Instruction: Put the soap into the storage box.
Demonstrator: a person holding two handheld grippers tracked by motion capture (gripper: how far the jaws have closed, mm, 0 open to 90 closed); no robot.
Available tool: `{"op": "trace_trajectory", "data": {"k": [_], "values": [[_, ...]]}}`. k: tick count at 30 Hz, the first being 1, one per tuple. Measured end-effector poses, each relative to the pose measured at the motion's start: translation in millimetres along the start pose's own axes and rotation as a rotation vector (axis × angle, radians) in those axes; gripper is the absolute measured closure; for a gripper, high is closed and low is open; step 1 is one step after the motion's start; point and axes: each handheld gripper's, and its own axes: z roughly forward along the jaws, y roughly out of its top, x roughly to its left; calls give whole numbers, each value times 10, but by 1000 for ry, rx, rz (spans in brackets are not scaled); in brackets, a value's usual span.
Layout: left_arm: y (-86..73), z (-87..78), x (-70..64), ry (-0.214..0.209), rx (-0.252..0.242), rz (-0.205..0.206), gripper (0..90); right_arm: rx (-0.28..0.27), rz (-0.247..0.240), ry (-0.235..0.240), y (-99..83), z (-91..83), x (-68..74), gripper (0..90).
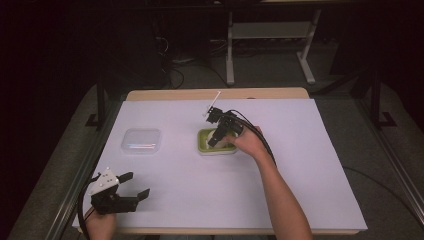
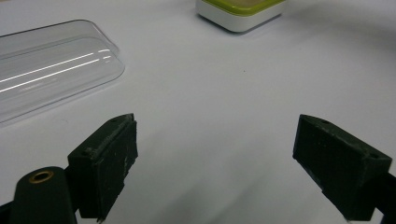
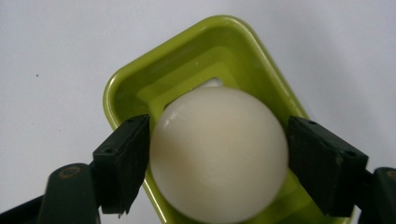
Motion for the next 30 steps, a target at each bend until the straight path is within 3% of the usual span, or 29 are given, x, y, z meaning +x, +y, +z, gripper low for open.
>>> {"op": "trace_trajectory", "data": {"k": [1, 4, 13, 30], "values": [[0, 0, 0, 0, 0, 0, 130, 0, 0, 0, 0, 0, 0, 244], [1, 4, 0, -1, 0, 2, 130, -68, 2, 12, -7, -126, -7, 257], [5, 10, -12, -2, 2, 2, 130, -68, 9, 15, -96, -192, -14, 239], [12, 29, -28, -6, 6, 10, 130, -94, -6, 31, -279, -358, 160, 232]]}}
